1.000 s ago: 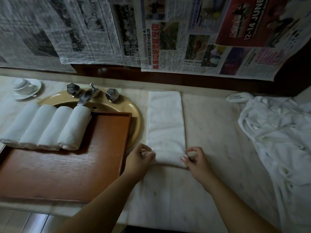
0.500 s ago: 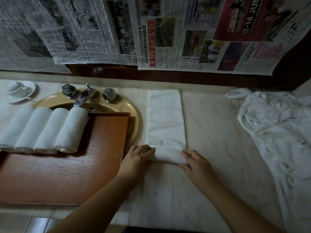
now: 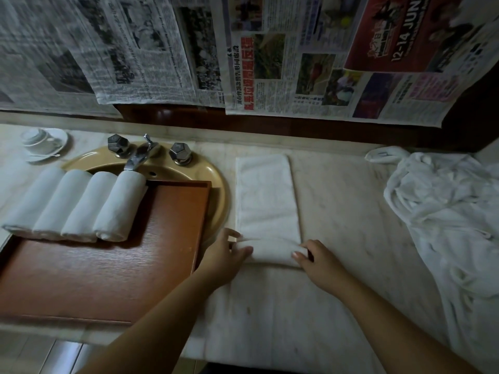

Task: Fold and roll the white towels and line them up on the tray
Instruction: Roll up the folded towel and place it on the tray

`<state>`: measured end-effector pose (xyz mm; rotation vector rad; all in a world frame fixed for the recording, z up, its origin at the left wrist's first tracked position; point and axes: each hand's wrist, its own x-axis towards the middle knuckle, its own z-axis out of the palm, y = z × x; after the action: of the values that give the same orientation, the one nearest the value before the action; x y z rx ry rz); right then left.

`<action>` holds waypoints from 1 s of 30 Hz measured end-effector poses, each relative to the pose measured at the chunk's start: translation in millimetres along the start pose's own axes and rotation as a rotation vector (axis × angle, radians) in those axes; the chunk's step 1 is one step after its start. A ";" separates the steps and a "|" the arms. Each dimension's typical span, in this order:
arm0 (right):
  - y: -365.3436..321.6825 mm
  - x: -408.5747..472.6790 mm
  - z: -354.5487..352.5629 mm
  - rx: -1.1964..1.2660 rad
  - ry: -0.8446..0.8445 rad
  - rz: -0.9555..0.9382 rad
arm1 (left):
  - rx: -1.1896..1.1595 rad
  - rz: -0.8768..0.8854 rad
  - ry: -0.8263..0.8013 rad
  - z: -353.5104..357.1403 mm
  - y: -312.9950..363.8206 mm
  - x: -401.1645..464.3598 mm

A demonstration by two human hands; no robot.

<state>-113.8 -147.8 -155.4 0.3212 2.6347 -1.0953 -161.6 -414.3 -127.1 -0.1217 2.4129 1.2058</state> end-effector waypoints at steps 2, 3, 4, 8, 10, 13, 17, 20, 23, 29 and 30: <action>-5.3 2.2 -1.8 0.147 0.012 0.031 | -0.165 -0.067 0.040 4.2 6.0 -1.0; -7.5 2.9 -4.1 0.184 0.001 0.029 | -0.187 -0.077 0.061 6.1 9.0 -1.5; -8.6 3.3 -6.9 0.167 -0.009 0.007 | -0.168 -0.073 0.100 7.3 10.4 -1.6; -11.2 -0.4 -11.4 -0.041 0.183 -0.251 | 0.346 0.233 0.296 9.8 1.8 -0.3; -12.1 -4.9 -2.2 -0.145 0.220 -0.402 | 0.477 0.433 0.327 15.8 -6.6 1.2; -7.1 -8.6 10.7 -0.304 0.263 -0.488 | 0.496 0.536 0.363 21.8 -5.9 -3.6; -11.8 -10.5 15.4 -0.479 0.297 -0.517 | 0.623 0.619 0.371 24.9 -4.0 -12.0; -17.1 -15.8 15.4 -0.582 0.282 -0.541 | 0.728 0.675 0.300 23.6 -13.5 -18.0; -14.3 -15.9 13.8 -0.559 0.237 -0.516 | 0.710 0.675 0.292 22.0 -20.9 -12.6; -7.2 8.2 -1.9 -0.225 0.074 -0.414 | 0.631 0.548 0.234 16.5 -15.6 -1.9; -4.8 10.3 -4.7 -0.188 0.021 -0.387 | 0.610 0.493 0.201 15.9 -17.6 -2.1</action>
<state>-125.7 -146.8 -152.4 -0.2268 2.8645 -0.9356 -149.5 -413.0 -147.6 0.5910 2.9780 0.5868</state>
